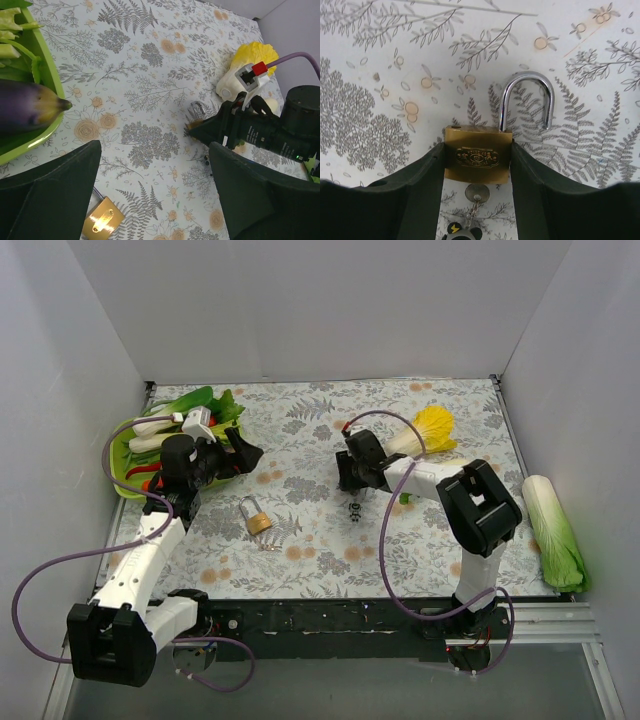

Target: Unlock with the key

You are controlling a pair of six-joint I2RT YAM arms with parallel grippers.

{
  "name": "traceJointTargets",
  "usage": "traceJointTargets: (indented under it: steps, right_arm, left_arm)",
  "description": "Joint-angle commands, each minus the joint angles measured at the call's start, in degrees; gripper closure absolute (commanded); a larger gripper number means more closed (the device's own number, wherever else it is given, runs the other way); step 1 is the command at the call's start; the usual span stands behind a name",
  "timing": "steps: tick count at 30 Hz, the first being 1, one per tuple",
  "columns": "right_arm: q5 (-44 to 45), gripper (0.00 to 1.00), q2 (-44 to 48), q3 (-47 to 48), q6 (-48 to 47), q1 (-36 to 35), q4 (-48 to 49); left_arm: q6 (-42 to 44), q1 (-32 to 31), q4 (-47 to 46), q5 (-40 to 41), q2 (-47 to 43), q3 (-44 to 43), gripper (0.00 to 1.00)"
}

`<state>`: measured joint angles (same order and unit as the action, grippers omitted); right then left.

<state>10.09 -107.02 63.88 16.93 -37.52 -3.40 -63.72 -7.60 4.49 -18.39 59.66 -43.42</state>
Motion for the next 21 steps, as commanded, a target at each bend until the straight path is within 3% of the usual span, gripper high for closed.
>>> traceJointTargets:
  steps: [1,7,15,16,17,21]
  right_arm:
    - [-3.67,0.76,-3.45,2.3,3.72,3.06,-0.29]
    - [-3.67,0.73,-4.86,4.41,4.25,3.24,-0.21]
    - [-3.5,0.34,-2.67,4.41,3.73,3.15,-0.82]
    - [-3.32,0.28,-2.06,4.24,3.64,3.15,-0.73]
    - [-2.97,0.15,-0.83,4.06,3.55,3.15,-0.65]
    - [-2.18,0.1,3.13,1.18,2.85,3.15,-0.03]
  left_arm:
    - [1.5,0.39,1.04,2.57,-2.61,0.79,0.11]
    - [1.67,0.39,1.22,3.27,-2.88,0.7,0.11]
    - [1.67,0.39,1.4,2.4,-2.35,0.7,0.07]
    - [1.67,0.39,1.48,2.4,-2.27,0.62,0.06]
    - [1.76,0.39,1.57,2.4,-2.18,0.62,0.05]
    - [2.2,0.39,1.75,3.36,-2.0,0.7,0.02]
